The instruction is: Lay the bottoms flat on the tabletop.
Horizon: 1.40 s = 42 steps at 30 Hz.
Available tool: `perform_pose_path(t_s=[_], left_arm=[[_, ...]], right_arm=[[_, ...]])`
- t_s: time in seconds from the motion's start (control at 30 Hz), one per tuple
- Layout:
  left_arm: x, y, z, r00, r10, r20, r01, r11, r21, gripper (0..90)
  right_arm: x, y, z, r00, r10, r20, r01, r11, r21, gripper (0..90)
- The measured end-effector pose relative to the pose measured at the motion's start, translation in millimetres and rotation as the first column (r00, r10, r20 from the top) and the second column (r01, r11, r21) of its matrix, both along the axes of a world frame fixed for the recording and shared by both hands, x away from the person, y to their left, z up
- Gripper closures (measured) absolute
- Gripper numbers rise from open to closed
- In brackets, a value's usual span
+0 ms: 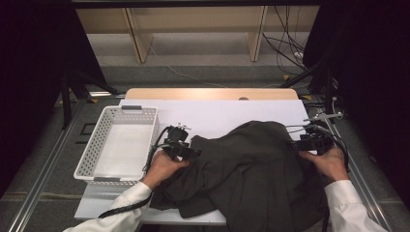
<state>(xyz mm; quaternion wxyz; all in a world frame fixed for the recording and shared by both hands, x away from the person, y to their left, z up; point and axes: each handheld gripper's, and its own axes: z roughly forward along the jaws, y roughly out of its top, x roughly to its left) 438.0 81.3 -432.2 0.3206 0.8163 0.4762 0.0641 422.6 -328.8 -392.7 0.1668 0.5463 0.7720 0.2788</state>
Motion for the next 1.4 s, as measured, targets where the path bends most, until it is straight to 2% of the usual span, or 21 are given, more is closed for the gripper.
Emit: perform_pose_path(t_s=[0.1, 0.17, 0.23, 0.27, 0.33, 0.37, 0.4, 0.47, 0.57, 0.63, 0.73, 0.8, 0.83, 0.87, 0.9, 0.97, 1.03, 1.1, 1.13, 1.27, 1.4], left_arm=[[16.5, -9.2, -14.4, 0.9984, 0.031, -0.048, -0.028, 0.998, 0.057, 31.5], [25.9, -9.6, -24.2, 0.9932, 0.056, -0.102, -0.051, 0.9976, 0.047, 30.7], [31.4, -8.5, -32.9, 0.9855, 0.048, -0.163, -0.047, 0.9988, 0.014, 30.6], [32.7, -7.6, -37.2, 0.9826, 0.031, -0.183, -0.034, 0.9993, -0.013, 34.0], [31.5, -6.9, -38.3, 0.9869, 0.02, -0.16, -0.024, 0.9995, -0.02, 41.9], [31.3, -5.6, -38.3, 0.9848, -0.005, -0.174, -0.002, 0.9992, -0.04, 55.0], [30.1, -5.6, -38.6, 0.986, -0.004, -0.167, -0.003, 0.9989, -0.047, 63.0], [27.6, -5.2, -37.4, 0.9911, -0.01, -0.133, 0.003, 0.9985, -0.055, 78.7], [24.5, -3.3, -29.8, 0.9962, -0.014, -0.086, 0.009, 0.9978, -0.066, 82.5], [21.4, 1.6, -17.5, 0.9995, -0.007, -0.032, 0.004, 0.9973, -0.074, 82.8], [20.8, 10.8, 2.8, 0.9983, 0.026, 0.052, -0.02, 0.9938, -0.109, 82.9], [22.4, 18.1, 15.0, 0.9962, 0.041, 0.076, -0.03, 0.9885, -0.148, 83.0], [22.8, 22.3, 23.5, 0.9941, 0.058, 0.091, -0.04, 0.9824, -0.183, 83.0], [23.1, 24.7, 28.7, 0.9926, 0.062, 0.104, -0.041, 0.9799, -0.195, 83.0], [23.3, 27.6, 37.5, 0.9898, 0.078, 0.119, -0.05, 0.9738, -0.222, 83.0], [26.2, 31.1, 51.4, 0.9849, 0.09, 0.148, -0.054, 0.9707, -0.234, 83.0], [31.2, 33.1, 63.3, 0.9817, 0.098, 0.163, -0.058, 0.9713, -0.231, 82.9], [38.7, 34.4, 76.1, 0.9754, 0.125, 0.182, -0.077, 0.9657, -0.248, 82.9], [42.1, 35.3, 81.1, 0.9736, 0.128, 0.189, -0.079, 0.966, -0.246, 82.9], [56.0, 37.2, 94.0, 0.9641, 0.168, 0.206, -0.109, 0.9563, -0.271, 82.9], [68.3, 40.4, 103.3, 0.9603, 0.19, 0.204, -0.125, 0.9476, -0.294, 82.9]], right_arm=[[8.3, 5.2, -6.4, 0.9995, 0.011, -0.028, -0.011, 1.0, -0.008, 34.5], [11.5, 6.6, -9.0, 0.999, 0.011, -0.043, -0.012, 1.0, -0.009, 34.5], [14.8, 7.7, -13.4, 0.9972, 0.019, -0.073, -0.02, 1.0, -0.008, 34.1], [16.1, 8.4, -16.4, 0.9966, 0.018, -0.08, -0.018, 1.0, -0.008, 34.9], [18.2, 11.3, -24.4, 0.9924, 0.039, -0.117, -0.039, 0.999, 0.006, 37.7], [18.7, 13.6, -27.6, 0.99, 0.048, -0.132, -0.048, 0.999, 0.003, 41.5], [18.8, 15.6, -29.8, 0.9886, 0.058, -0.139, -0.058, 0.998, 0.003, 48.3], [16.0, 18.6, -29.5, 0.9905, 0.076, -0.114, -0.076, 0.997, 0.008, 65.9], [9.9, 22.1, -22.6, 0.9917, 0.108, -0.069, -0.11, 0.994, -0.02, 79.6], [6.3, 22.0, -17.2, 0.9911, 0.123, -0.051, -0.124, 0.992, -0.019, 83.6], [1.4, 20.8, -10.4, 0.9899, 0.139, -0.027, -0.14, 0.99, -0.021, 85.1], [-1.7, 19.9, -2.2, 0.9897, 0.143, 0.004, -0.143, 0.99, -0.017, 85.9], [-3.4, 19.6, 4.0, 0.9897, 0.14, 0.026, -0.14, 0.99, -0.01, 86.3], [-5.4, 19.9, 13.2, 0.9879, 0.142, 0.062, -0.142, 0.99, -0.007, 86.4], [-6.8, 20.4, 19.3, 0.9858, 0.146, 0.083, -0.146, 0.989, -0.009, 86.5], [-9.5, 23.1, 38.4, 0.9788, 0.147, 0.143, -0.148, 0.989, -0.004, 86.6], [-7.8, 24.9, 51.7, 0.9736, 0.143, 0.178, -0.146, 0.989, 0.005, 86.5], [-1.6, 27.6, 65.1, 0.9702, 0.137, 0.2, -0.142, 0.99, 0.007, 86.2], [1.8, 28.9, 69.8, 0.9693, 0.133, 0.207, -0.136, 0.991, 0.003, 86.3], [16.7, 33.7, 83.2, 0.9645, 0.111, 0.239, -0.11, 0.994, -0.017, 87.2], [30.2, 37.2, 92.6, 0.9595, 0.082, 0.269, -0.081, 0.997, -0.014, 87.5]])
